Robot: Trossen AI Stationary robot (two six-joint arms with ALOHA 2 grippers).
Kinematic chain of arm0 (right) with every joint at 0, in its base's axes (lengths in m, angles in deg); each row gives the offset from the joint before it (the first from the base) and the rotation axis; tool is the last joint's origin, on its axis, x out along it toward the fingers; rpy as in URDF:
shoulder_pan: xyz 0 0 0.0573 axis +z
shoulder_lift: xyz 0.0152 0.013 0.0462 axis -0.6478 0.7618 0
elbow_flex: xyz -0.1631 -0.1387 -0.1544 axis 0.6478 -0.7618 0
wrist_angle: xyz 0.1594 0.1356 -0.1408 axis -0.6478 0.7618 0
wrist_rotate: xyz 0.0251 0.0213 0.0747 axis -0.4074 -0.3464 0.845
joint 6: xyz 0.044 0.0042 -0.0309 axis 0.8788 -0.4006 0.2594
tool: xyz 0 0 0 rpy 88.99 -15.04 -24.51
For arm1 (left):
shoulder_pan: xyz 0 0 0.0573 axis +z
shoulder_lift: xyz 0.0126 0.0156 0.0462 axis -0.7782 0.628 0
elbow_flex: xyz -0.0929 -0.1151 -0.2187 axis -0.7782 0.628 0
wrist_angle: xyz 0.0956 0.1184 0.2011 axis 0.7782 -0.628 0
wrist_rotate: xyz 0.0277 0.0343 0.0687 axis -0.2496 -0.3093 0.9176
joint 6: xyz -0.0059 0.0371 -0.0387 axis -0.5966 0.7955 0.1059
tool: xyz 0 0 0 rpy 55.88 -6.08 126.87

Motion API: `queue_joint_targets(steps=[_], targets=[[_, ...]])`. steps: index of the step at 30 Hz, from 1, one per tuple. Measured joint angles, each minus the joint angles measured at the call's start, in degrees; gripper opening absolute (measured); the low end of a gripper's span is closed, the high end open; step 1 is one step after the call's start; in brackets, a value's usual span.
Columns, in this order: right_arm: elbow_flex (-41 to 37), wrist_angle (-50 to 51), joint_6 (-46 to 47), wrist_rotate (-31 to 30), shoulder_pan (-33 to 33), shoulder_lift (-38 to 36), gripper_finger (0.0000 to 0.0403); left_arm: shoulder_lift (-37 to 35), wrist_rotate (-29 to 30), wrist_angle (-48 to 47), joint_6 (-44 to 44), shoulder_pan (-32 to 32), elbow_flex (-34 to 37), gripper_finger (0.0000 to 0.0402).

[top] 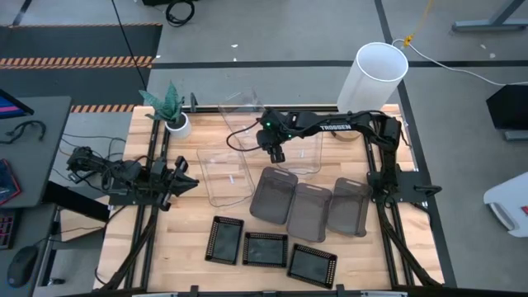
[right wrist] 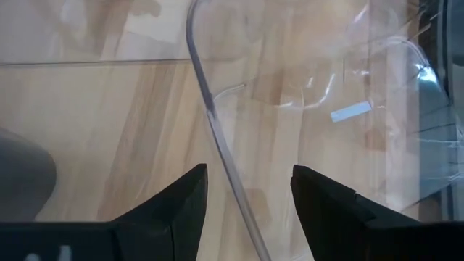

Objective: Stack baskets by color
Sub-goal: Stack the middle transparent bin on top of the right transparent bin

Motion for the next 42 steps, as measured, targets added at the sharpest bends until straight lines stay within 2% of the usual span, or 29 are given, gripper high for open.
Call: queue_joint_targets(steps=[10, 16, 24, 27, 37, 42], targets=[[0.05, -1.08, 1.31, -0.04, -0.09, 0.0, 0.0199, 0.0, 0.0, 0.01, 0.0, 0.01, 0.0, 0.003], [5.0, 3.12, 2.83, -0.04, 0.24, 0.0, 0.0184, 0.0, 0.0, 0.01, 0.0, -0.01, 0.0, 0.0036], [6.87, 6.2, 3.62, -1.3, 0.68, 1.19, 0.018, 0.0, 0.0, -0.02, 0.02, -0.01, 0.0, 0.0029], [10.04, 8.36, 3.39, -1.88, 1.5, 3.78, 0.018, 0.0, 0.0, -0.03, 0.02, -0.01, 0.0, 0.0033], [26.01, 24.66, 2.07, -4.78, 2.23, 13.67, 0.018, 0.01, -0.01, 0.02, 0.02, 0.01, 0.0, 0.0028], [28.27, 27.09, 1.48, -4.63, 2.15, 15.64, 0.018, 0.0, 0.0, 0.01, 0.02, 0.01, 0.0, 0.0027]])
